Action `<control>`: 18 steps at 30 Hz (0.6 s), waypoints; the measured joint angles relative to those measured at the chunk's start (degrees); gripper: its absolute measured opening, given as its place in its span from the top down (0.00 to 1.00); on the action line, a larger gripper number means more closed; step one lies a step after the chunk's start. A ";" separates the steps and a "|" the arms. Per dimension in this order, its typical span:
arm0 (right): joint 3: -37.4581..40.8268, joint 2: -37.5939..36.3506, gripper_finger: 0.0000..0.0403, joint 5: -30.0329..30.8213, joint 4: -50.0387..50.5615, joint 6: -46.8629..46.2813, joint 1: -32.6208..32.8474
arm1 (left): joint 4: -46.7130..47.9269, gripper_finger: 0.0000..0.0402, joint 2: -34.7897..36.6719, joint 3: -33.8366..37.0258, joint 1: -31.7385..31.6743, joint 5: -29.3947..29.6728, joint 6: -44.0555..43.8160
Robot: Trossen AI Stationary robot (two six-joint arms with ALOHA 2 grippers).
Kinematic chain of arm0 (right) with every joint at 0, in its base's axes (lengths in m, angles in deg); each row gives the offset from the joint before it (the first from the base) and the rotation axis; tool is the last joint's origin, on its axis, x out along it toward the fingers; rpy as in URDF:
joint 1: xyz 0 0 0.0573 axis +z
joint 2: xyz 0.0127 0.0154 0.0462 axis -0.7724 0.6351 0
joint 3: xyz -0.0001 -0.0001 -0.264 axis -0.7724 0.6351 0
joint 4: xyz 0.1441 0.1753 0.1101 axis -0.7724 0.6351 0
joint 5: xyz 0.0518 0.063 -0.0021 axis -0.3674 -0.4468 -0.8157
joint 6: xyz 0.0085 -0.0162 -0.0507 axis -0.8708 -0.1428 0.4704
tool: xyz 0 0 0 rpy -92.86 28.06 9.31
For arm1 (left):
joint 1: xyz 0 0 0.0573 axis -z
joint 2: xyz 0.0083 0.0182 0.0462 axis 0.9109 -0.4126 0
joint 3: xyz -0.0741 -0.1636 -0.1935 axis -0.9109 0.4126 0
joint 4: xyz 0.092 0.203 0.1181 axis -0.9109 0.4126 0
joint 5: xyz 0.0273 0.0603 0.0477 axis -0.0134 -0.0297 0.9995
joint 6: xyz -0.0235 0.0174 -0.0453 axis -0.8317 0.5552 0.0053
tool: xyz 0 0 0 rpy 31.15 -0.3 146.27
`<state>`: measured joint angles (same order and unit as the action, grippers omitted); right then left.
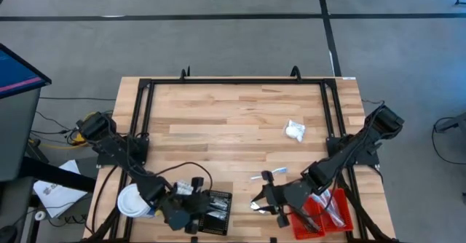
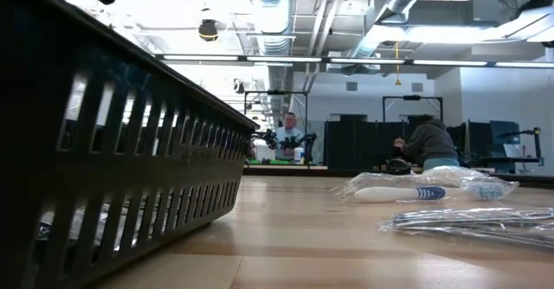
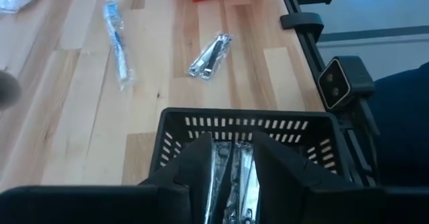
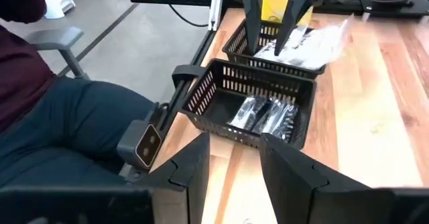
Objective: Pick & Place Travel size toiletries
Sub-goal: Put the cotton pack into the left black bin
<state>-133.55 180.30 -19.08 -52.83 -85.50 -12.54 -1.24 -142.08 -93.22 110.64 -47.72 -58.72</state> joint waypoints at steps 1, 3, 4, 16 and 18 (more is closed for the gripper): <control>0.00 0.00 0.69 0.00 -0.01 0.00 0.12 | -0.04 0.74 0.00 0.00 0.10 0.13 0.00; 0.00 -0.02 0.69 -0.02 0.22 0.00 0.31 | -0.13 0.74 0.00 0.00 0.12 0.14 0.00; 0.20 -0.05 0.69 -0.02 0.44 0.00 0.51 | -0.20 0.74 0.00 0.00 0.12 0.14 0.00; 22.45 -13.62 0.69 1.83 -20.14 -4.62 0.59 | -2.11 0.74 0.00 0.00 -1.44 3.28 3.46; 25.74 -17.04 0.69 3.44 -25.80 -1.67 1.47 | -3.47 0.74 0.00 0.00 -2.84 3.70 5.92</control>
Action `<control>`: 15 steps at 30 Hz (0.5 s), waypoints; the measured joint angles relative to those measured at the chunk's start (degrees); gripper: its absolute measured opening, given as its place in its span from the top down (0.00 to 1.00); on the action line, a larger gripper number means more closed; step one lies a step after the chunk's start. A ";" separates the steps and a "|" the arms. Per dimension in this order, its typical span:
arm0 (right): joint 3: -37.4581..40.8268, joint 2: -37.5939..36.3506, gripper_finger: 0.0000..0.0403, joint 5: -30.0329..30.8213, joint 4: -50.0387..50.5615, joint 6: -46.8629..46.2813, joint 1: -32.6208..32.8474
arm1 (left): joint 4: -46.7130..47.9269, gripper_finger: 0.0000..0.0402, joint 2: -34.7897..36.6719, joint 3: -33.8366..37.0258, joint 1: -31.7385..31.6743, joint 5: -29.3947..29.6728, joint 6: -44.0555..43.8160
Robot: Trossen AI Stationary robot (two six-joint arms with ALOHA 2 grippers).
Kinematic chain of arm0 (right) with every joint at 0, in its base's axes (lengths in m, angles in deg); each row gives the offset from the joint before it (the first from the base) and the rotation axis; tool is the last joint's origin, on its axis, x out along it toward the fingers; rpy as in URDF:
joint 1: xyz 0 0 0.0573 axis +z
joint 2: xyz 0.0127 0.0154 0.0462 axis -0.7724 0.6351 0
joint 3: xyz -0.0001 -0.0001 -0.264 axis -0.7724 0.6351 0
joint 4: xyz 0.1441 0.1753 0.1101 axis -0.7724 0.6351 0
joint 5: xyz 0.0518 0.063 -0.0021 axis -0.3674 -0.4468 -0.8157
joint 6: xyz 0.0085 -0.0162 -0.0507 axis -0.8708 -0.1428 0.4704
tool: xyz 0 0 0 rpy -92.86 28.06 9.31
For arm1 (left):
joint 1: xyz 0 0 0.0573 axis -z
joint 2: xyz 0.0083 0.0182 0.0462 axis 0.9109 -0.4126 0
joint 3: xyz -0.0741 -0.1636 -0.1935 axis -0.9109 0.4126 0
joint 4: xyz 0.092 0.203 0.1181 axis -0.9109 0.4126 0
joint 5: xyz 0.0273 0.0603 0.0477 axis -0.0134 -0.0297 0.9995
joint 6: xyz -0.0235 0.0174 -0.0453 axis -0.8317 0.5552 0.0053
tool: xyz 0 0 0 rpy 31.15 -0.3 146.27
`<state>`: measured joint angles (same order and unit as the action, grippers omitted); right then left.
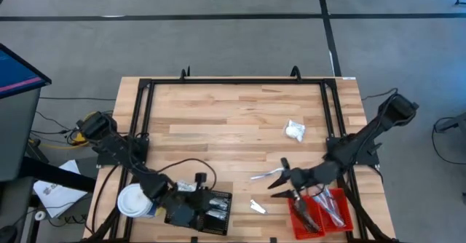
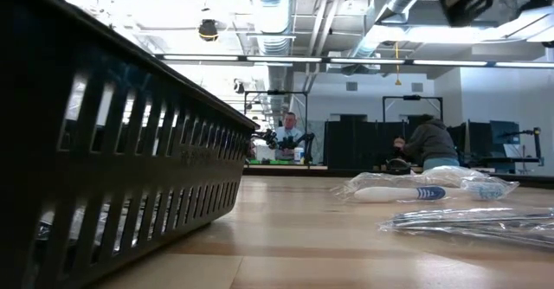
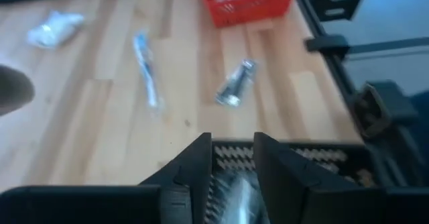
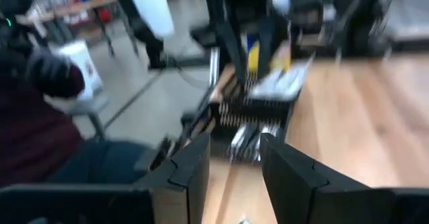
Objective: Pick & Place Travel size toiletries
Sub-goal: Put the cotton pack into the left black bin
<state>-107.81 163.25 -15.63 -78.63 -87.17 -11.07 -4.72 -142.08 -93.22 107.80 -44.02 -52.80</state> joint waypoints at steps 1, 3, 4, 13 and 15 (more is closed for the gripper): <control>1.27 -1.59 0.69 1.38 -1.75 1.28 0.46 | -0.86 0.74 0.00 0.00 -1.07 -0.09 1.29; 2.99 -4.15 0.69 3.77 -4.64 2.78 1.21 | -2.02 0.74 0.00 0.00 -3.70 -1.80 3.22; 3.52 -5.23 0.69 4.31 -5.08 3.07 1.41 | -2.22 0.74 0.00 0.02 -5.06 -3.17 3.74; 3.69 -7.07 0.69 4.52 -4.77 3.69 -0.22 | -3.84 0.74 -0.02 0.00 -11.03 -5.28 6.71; 3.72 -9.30 0.69 4.58 -4.44 3.33 -2.22 | -5.20 0.74 -0.02 0.00 -13.53 -4.62 9.08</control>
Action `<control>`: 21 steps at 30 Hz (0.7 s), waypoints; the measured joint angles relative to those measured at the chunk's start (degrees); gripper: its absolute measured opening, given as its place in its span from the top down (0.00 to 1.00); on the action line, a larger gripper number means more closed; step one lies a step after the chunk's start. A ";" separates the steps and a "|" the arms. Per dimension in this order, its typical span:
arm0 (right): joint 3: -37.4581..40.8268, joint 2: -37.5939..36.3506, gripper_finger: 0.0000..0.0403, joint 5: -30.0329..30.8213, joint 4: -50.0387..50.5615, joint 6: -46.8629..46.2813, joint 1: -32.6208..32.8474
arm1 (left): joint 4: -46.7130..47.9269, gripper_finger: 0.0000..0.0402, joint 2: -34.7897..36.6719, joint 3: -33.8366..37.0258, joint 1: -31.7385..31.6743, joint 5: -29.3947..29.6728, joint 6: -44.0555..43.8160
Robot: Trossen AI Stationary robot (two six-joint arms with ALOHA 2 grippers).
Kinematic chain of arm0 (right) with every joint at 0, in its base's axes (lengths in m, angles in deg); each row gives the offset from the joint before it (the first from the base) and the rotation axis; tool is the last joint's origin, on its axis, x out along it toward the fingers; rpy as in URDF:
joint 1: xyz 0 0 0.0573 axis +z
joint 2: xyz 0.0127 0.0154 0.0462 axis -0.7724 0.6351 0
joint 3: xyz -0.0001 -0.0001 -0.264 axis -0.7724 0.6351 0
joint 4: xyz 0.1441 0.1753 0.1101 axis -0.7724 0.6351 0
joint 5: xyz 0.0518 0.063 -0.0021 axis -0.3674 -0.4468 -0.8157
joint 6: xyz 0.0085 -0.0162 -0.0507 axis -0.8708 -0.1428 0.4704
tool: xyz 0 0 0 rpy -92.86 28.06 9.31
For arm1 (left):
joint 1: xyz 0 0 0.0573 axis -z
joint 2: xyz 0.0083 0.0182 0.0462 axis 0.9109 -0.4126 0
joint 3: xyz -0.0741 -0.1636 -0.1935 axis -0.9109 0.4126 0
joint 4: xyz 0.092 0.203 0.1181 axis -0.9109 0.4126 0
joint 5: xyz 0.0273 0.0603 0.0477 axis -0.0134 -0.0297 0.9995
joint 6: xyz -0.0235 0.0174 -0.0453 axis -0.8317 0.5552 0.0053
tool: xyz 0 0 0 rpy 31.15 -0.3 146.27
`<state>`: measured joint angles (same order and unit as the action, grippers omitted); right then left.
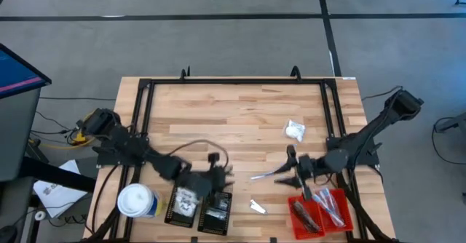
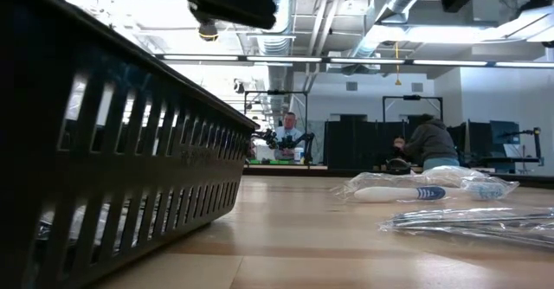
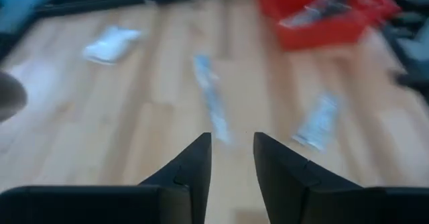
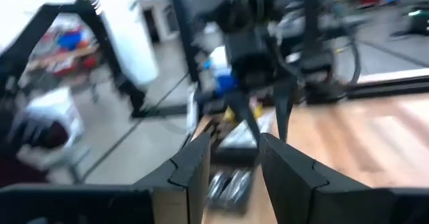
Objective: Pick & Place Travel size toiletries
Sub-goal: Put the cotton pack into the left black bin
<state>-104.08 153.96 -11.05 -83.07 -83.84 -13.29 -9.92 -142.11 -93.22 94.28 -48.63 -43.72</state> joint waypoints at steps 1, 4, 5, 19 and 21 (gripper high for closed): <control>-0.01 -1.38 0.69 0.04 0.54 -0.38 -1.21 | -0.84 0.74 0.00 0.00 -1.89 -0.46 0.17; -0.02 -7.31 0.69 0.03 6.10 -2.52 -5.64 | -1.86 0.74 0.00 0.00 -8.14 -6.62 -2.25; -0.02 -9.80 0.69 0.00 9.13 -3.20 -7.52 | -1.94 0.74 0.00 0.00 -10.21 -8.87 -3.58; -0.07 -29.28 0.69 -0.39 30.76 -7.90 -37.61 | -22.30 0.74 6.34 2.03 -15.36 -30.37 -0.11; -0.07 -26.96 0.69 -0.70 29.38 -7.77 -37.73 | -22.44 0.74 9.65 3.83 -14.58 -31.44 0.78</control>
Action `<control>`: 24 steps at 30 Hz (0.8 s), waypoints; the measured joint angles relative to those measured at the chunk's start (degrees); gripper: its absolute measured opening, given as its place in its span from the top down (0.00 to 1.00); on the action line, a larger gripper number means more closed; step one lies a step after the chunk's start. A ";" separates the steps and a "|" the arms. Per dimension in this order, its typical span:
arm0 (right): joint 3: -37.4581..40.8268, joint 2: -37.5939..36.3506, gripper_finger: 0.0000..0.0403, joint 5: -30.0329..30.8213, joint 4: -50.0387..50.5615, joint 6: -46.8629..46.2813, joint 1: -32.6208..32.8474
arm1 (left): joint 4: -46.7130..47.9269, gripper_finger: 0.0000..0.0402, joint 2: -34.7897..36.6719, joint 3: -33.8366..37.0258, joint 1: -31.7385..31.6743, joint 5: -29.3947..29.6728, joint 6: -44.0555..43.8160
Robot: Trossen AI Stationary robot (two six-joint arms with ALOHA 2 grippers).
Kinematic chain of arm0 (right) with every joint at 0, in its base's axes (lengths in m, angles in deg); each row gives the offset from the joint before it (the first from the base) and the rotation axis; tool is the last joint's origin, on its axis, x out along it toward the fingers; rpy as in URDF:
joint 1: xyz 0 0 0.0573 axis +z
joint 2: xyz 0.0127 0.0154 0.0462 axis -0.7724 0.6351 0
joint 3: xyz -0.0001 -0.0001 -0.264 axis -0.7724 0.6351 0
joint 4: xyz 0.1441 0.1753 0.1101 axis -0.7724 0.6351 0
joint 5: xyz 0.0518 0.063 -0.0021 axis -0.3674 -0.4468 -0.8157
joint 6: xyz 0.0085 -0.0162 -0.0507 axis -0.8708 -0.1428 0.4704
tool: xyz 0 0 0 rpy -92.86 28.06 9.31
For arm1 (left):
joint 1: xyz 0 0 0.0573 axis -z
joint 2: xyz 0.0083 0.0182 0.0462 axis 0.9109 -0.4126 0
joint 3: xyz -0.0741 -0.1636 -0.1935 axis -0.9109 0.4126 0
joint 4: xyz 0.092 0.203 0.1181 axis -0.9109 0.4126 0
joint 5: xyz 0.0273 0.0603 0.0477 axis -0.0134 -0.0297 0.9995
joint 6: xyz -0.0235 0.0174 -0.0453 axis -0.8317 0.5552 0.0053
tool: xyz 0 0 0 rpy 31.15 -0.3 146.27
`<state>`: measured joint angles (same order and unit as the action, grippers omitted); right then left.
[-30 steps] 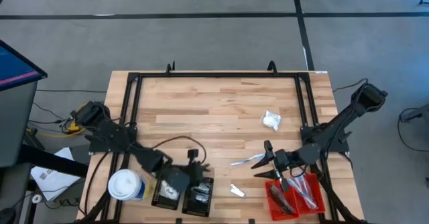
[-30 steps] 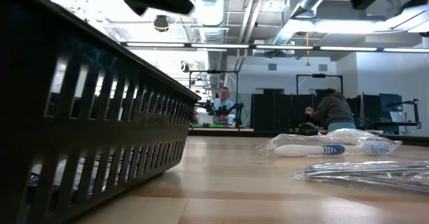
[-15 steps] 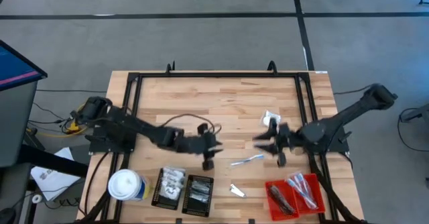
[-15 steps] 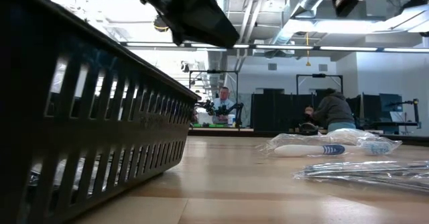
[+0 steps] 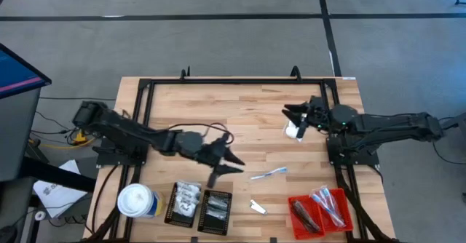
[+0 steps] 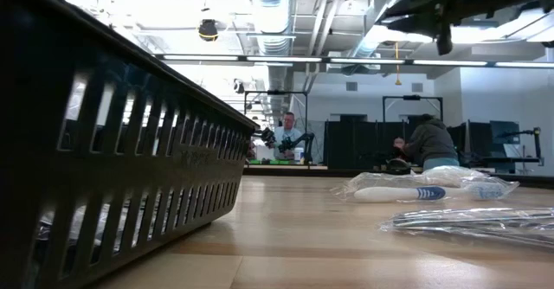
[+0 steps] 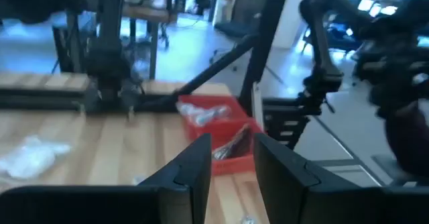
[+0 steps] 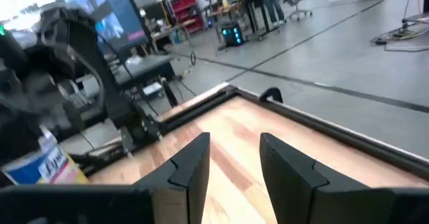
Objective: Pick & Place Travel size toiletries
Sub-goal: Put the cotton pack into the left black bin
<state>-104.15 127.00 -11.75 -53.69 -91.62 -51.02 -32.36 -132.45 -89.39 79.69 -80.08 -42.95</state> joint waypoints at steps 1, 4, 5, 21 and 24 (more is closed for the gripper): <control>0.00 1.60 0.69 0.00 -0.66 0.11 0.18 | 0.00 0.74 1.99 1.02 0.17 0.04 0.54; 0.00 6.52 0.69 0.00 -0.66 -0.61 0.41 | -0.20 0.74 8.29 4.67 0.48 1.11 0.30; 0.04 8.09 0.69 0.04 -0.34 -0.71 0.35 | -0.15 0.74 10.38 5.95 0.69 1.22 -0.39; -15.18 24.32 0.89 0.67 56.59 -35.25 3.42 | -3.57 0.74 33.89 20.90 6.61 8.49 -2.46; -17.94 26.36 0.97 -0.79 59.26 -33.00 7.27 | -3.77 0.74 34.06 20.96 6.61 8.44 -2.37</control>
<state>-122.09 153.36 -12.55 5.56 -124.61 -43.75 -36.13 -98.39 -68.43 86.30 -71.64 -45.32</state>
